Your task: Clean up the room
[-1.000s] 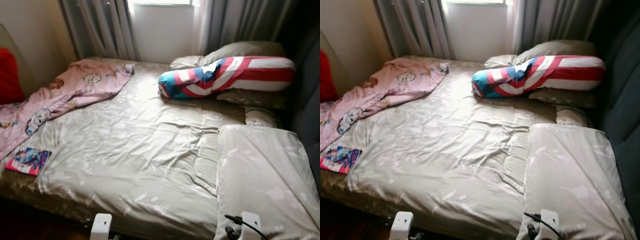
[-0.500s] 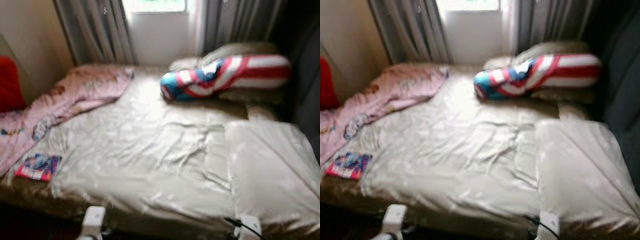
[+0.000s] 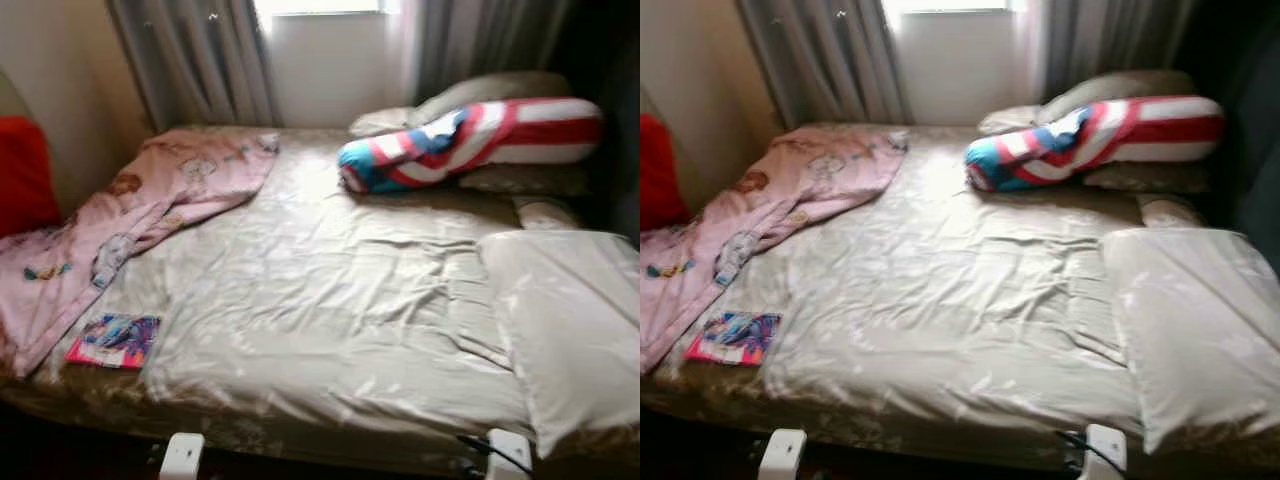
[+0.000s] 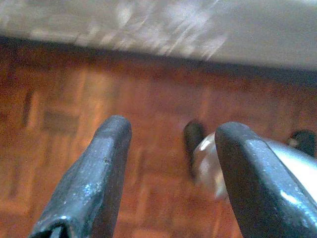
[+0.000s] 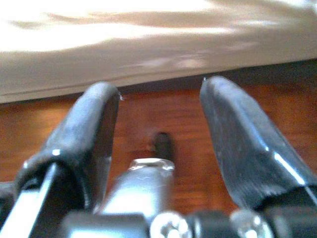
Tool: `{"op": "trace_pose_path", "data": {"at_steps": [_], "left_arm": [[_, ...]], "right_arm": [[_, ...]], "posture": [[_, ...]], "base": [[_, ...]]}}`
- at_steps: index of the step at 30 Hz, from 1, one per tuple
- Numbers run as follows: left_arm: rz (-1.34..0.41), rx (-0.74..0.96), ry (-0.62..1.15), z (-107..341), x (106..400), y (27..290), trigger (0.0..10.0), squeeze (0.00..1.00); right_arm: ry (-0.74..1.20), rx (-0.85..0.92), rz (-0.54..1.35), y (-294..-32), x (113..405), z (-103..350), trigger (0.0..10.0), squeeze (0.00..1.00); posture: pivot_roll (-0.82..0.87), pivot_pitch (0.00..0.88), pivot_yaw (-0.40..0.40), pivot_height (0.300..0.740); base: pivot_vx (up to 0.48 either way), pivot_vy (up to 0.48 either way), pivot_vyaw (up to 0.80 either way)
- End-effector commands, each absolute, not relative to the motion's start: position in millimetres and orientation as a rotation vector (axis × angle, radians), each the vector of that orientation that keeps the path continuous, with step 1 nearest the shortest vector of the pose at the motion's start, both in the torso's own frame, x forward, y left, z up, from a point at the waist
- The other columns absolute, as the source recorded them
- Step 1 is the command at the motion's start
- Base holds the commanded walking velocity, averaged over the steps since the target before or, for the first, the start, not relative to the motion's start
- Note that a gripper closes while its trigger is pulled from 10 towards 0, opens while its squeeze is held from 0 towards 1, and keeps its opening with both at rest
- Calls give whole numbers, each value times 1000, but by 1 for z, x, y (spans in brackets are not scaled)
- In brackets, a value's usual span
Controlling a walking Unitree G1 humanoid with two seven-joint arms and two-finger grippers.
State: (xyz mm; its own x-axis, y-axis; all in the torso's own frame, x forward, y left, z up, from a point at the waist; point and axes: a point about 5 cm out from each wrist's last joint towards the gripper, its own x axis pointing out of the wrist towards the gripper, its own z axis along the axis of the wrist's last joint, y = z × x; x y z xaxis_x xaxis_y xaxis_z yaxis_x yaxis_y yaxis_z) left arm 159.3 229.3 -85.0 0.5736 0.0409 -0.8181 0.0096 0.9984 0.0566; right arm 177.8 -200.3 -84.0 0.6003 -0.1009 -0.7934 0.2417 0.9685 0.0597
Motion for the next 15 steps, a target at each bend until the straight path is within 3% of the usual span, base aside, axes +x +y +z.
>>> {"op": "trace_pose_path", "data": {"at_steps": [1,15], "left_arm": [[15,57,934,-82,167,226,10000,0],[9,58,939,-84,171,213,10000,0]], "right_arm": [[915,153,-217,-209,174,-84,10000,0],[916,151,-207,-207,177,-83,10000,0]], "posture": [[-21,0,42,740],[-14,0,46,740]], "base": [[0,480,0],[0,480,0]]}}
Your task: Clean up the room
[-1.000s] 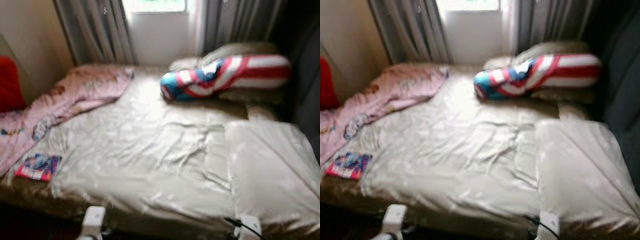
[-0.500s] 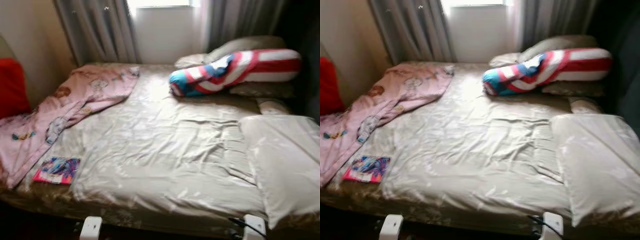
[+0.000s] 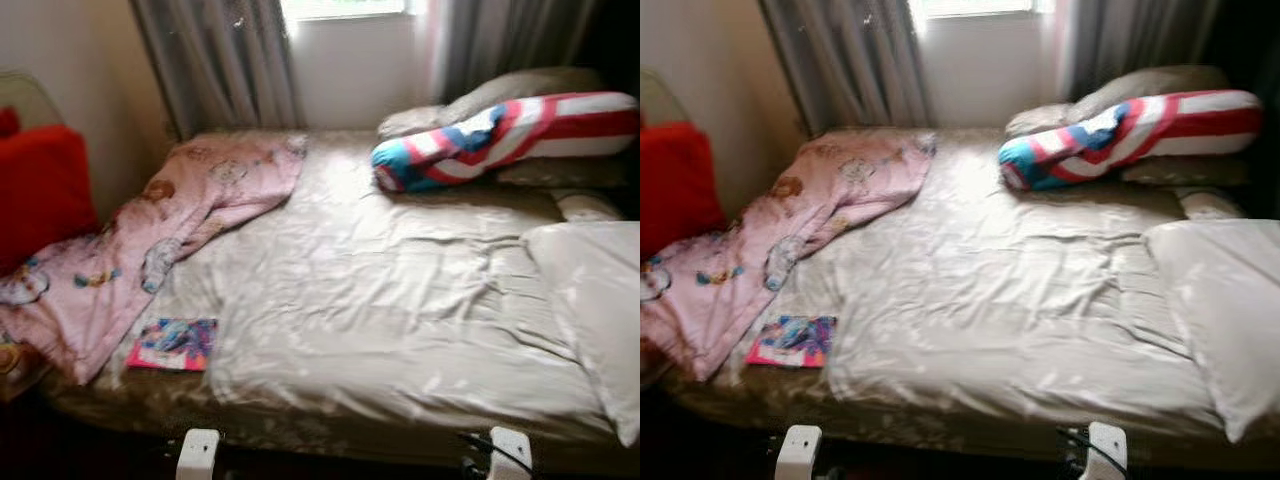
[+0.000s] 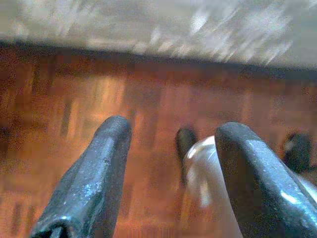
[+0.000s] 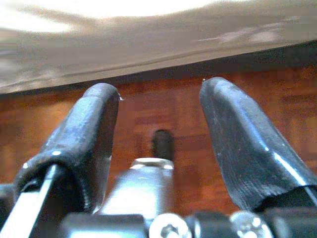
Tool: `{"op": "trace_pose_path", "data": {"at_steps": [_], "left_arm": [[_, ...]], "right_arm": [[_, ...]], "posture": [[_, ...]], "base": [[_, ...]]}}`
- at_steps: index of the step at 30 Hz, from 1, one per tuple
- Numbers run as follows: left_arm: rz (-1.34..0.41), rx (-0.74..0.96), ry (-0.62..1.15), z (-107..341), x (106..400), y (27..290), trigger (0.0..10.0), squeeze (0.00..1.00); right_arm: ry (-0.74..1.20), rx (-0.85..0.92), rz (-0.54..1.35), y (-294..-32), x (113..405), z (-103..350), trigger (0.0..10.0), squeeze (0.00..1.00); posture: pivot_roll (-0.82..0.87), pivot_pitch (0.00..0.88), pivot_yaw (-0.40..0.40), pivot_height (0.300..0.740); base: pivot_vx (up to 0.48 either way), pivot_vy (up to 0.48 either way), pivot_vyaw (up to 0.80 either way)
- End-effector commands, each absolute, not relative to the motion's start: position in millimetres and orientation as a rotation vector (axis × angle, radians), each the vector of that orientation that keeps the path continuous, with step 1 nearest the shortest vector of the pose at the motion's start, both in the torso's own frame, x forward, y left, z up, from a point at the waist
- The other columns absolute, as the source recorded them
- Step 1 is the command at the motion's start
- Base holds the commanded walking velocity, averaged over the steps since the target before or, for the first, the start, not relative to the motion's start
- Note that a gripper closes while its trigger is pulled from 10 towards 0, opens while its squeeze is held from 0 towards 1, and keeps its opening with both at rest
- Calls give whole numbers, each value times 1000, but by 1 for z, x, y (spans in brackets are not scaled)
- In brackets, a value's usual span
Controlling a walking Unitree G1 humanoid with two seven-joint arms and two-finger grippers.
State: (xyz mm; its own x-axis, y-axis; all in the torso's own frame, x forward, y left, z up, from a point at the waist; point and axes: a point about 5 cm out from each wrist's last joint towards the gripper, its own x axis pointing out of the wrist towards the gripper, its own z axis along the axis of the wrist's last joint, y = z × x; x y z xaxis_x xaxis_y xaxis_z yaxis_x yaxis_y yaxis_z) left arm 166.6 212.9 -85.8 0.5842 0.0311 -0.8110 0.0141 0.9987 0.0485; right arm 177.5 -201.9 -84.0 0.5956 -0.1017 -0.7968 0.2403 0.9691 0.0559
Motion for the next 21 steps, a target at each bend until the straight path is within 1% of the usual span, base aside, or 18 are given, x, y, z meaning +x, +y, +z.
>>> {"op": "trace_pose_path", "data": {"at_steps": [1,7,9,10,13,16,17,21], "left_arm": [[12,60,939,-83,171,217,10000,0],[23,64,939,-82,169,226,10000,0],[38,70,940,-80,167,238,10000,0],[38,70,940,-80,167,238,10000,0],[50,78,937,-76,170,248,10000,0],[50,81,930,-73,175,249,10000,0],[45,81,918,-70,186,244,10000,0],[42,67,905,-68,193,238,10000,0]], "right_arm": [[914,152,-206,-207,177,-83,10000,0],[912,154,-204,-206,179,-83,10000,0],[916,149,-189,-204,181,-82,10000,0],[916,149,-189,-204,181,-82,10000,0],[915,141,-166,-201,186,-80,10000,0],[910,140,-162,-200,189,-79,10000,0],[902,128,-154,-201,195,-76,10000,0],[894,110,-143,-203,200,-73,10000,0]], "posture": [[-15,0,47,740],[-13,0,49,740],[-7,0,52,740],[-7,0,52,740],[-8,0,54,740],[-9,0,54,740],[-16,0,49,740],[-23,0,49,740]], "base": [[0,480,0],[0,480,0],[0,480,0],[0,480,0],[0,480,0],[0,480,0],[0,480,0],[0,480,0]]}}
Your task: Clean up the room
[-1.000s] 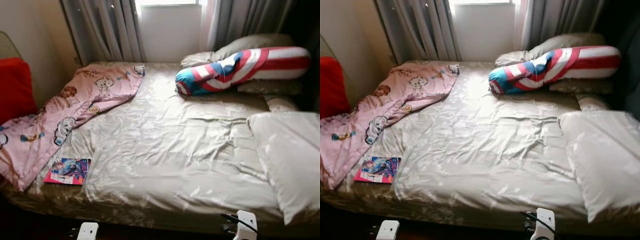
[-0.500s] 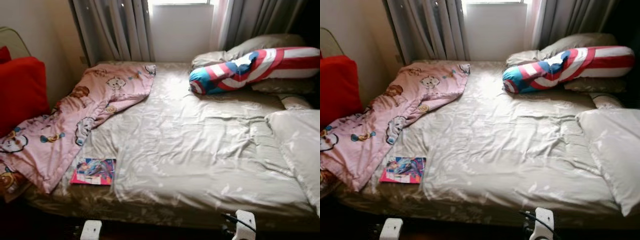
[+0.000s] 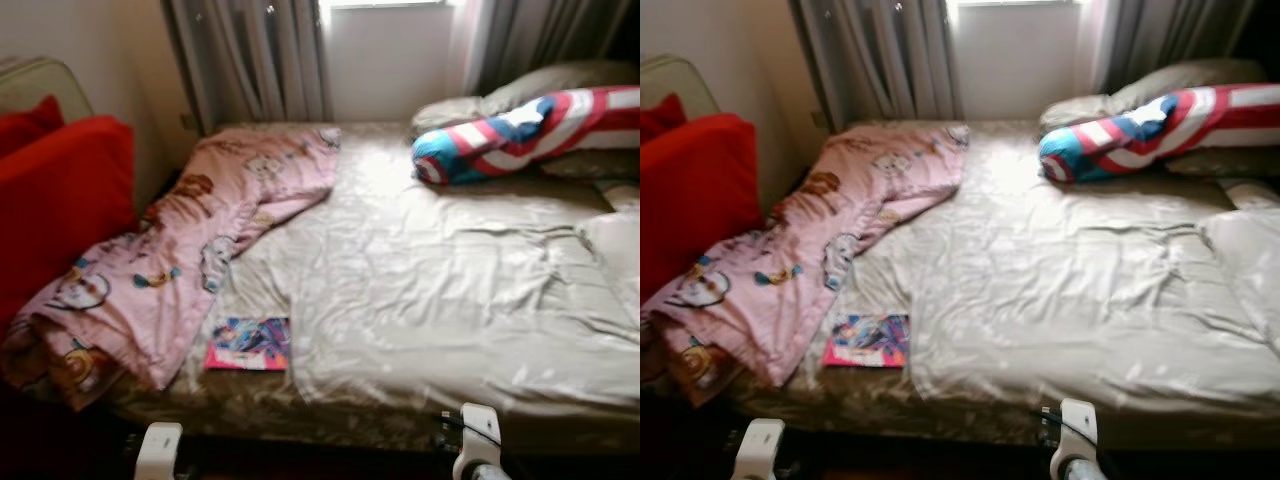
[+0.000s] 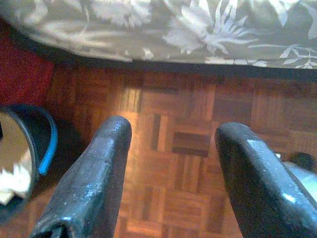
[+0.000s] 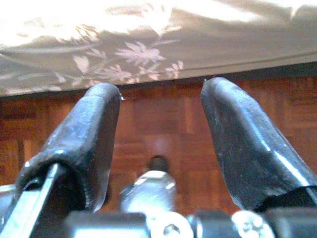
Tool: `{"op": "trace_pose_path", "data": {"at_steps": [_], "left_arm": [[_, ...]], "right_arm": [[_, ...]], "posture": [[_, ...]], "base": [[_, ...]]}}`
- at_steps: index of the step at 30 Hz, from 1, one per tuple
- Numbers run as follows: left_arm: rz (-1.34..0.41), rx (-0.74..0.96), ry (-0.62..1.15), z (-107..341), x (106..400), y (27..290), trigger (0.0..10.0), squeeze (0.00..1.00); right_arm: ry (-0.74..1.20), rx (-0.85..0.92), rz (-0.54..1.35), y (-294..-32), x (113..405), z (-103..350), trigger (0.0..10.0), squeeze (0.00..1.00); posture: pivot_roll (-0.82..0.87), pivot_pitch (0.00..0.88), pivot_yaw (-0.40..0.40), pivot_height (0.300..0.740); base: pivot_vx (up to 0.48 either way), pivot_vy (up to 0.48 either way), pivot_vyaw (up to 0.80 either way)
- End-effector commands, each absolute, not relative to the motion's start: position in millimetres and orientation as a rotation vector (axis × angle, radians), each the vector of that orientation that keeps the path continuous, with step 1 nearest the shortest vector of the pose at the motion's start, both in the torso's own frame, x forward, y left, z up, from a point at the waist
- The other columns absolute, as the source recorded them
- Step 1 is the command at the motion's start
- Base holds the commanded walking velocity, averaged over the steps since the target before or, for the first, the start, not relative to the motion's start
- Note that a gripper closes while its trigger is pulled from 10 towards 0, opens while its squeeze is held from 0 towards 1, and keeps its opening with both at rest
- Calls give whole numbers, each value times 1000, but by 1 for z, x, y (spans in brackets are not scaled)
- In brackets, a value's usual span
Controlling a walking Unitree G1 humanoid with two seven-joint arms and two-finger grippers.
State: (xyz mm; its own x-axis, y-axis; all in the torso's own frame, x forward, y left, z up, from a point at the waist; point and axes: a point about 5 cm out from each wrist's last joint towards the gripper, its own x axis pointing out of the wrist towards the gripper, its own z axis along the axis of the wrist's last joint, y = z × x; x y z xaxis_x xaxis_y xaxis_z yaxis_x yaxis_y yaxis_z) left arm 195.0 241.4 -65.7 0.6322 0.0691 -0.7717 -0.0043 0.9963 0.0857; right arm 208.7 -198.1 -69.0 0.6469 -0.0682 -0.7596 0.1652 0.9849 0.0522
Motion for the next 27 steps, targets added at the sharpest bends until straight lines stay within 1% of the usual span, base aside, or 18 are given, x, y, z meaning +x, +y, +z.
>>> {"op": "trace_pose_path", "data": {"at_steps": [1,5,8,14,17,22,24,27], "left_arm": [[39,60,904,-68,195,234,10000,0],[30,50,906,-70,196,225,10000,0],[37,43,914,-72,197,219,10000,0],[59,44,910,-70,200,219,10000,0],[69,47,909,-70,197,226,10000,0],[78,48,893,-68,199,229,10000,0],[77,50,888,-67,200,228,10000,0],[78,54,883,-67,202,228,10000,0]], "right_arm": [[890,106,-141,-205,202,-72,10000,0],[890,102,-148,-208,202,-71,10000,0],[903,109,-148,-209,200,-72,10000,0],[904,105,-117,-204,203,-72,10000,0],[895,101,-115,-204,206,-70,10000,0],[885,112,-137,-205,208,-69,10000,0],[882,118,-145,-205,208,-69,10000,0],[883,111,-133,-204,208,-69,10000,0]], "posture": [[-28,0,52,740],[-24,0,45,740],[19,0,35,740],[28,0,35,740],[36,1,32,740],[30,10,38,740],[28,15,37,740],[30,19,33,740]], "base": [[0,480,0],[0,480,0],[0,480,0],[0,480,0],[0,480,0],[0,480,0],[0,352,0],[0,0,0]]}}
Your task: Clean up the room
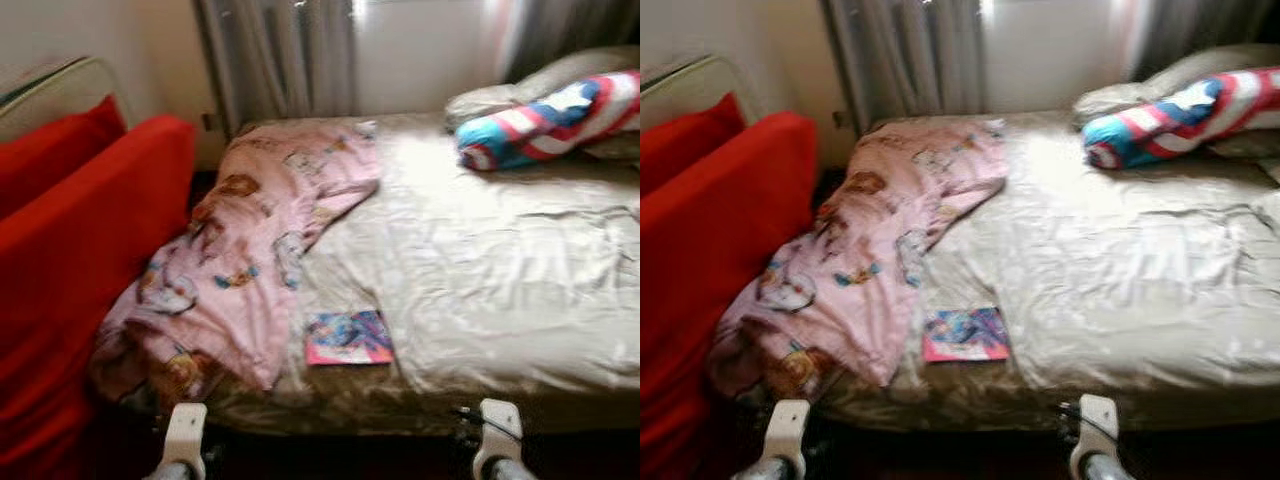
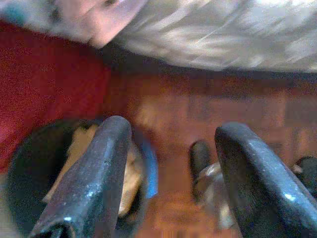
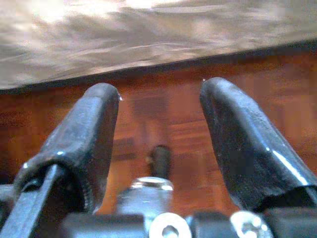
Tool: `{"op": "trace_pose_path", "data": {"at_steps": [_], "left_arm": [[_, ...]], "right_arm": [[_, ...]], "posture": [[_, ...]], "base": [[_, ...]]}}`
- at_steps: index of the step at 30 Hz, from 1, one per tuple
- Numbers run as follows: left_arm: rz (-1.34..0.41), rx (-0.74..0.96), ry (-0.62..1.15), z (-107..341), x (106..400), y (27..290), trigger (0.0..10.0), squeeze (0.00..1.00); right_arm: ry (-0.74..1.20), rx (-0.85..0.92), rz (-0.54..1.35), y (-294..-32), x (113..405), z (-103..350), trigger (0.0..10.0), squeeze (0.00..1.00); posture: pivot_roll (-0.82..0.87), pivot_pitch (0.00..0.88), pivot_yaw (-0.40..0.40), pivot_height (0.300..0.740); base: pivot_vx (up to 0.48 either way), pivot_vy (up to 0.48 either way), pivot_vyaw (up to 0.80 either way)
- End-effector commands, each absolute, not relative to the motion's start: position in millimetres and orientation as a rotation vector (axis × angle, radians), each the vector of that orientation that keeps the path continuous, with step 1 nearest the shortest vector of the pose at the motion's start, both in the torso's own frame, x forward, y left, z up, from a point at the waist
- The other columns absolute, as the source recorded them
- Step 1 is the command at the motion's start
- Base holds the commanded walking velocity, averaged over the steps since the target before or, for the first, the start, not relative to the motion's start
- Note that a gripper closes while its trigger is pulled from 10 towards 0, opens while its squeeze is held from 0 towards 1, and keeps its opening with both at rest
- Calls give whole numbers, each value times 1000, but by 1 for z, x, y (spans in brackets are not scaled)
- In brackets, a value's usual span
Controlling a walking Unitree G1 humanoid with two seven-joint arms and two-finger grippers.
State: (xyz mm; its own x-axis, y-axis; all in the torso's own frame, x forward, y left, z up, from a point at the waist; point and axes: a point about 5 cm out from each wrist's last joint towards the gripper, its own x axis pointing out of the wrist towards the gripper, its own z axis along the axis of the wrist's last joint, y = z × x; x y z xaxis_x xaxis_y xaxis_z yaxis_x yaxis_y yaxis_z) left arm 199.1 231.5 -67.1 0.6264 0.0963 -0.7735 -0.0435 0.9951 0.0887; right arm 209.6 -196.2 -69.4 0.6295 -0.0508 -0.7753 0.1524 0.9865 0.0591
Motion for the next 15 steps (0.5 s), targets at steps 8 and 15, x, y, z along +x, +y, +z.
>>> {"op": "trace_pose_path", "data": {"at_steps": [8,15], "left_arm": [[101,10,890,-71,193,229,10000,0],[120,7,918,-80,169,235,10000,0]], "right_arm": [[944,111,-106,-180,164,-92,10000,0],[949,115,-110,-182,158,-94,10000,0]], "posture": [[19,15,34,740],[25,0,33,740]], "base": [[0,0,0],[0,0,0]]}}
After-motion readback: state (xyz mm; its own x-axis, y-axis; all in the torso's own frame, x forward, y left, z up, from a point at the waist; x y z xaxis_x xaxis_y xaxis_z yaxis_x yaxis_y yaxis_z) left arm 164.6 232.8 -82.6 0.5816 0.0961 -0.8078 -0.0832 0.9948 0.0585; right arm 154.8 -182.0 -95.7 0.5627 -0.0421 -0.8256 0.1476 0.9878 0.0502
